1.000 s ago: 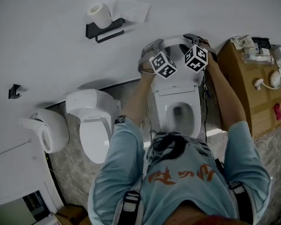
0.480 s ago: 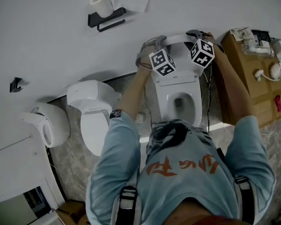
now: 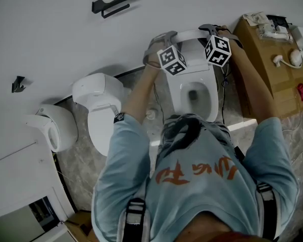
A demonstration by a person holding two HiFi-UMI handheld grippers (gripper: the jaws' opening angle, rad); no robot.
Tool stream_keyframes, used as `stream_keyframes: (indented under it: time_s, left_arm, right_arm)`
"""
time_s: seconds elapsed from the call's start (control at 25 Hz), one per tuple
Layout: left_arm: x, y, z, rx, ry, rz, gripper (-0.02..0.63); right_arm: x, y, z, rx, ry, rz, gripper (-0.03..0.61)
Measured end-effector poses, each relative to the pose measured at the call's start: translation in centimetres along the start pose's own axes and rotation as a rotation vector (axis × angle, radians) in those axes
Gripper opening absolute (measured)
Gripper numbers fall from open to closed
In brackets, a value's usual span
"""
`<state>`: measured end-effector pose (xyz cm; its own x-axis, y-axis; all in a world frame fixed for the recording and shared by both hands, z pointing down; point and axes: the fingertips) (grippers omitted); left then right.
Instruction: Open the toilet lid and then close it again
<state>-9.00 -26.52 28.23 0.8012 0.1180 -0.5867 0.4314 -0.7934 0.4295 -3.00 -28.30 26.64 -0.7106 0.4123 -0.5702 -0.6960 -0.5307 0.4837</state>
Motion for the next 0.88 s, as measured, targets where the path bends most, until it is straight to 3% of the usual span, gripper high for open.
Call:
stream_keyframes:
  time_s: [0.44,0.88]
  left_arm:
    - [2.1,-6.4,-9.2,-0.081,0.045,-0.032,0.181]
    - [2.9,-11.6,-19.7,-0.287,0.041,-0.055,0.204]
  right_arm:
    - [0.9,-6.4,9.3,0.012,-0.081,0.015,0.18]
    - [0.6,-11.9,19.9,0.17,-0.069,-0.015,0.202]
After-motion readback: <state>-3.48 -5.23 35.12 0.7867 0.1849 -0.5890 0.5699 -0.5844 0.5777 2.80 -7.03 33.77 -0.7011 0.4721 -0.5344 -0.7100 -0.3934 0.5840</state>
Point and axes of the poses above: the fingertips, and each gripper's own axes: y forward along the fingers, z to its left, x out of its top, and after that the axes turned 14 degrees about -z, right-handed
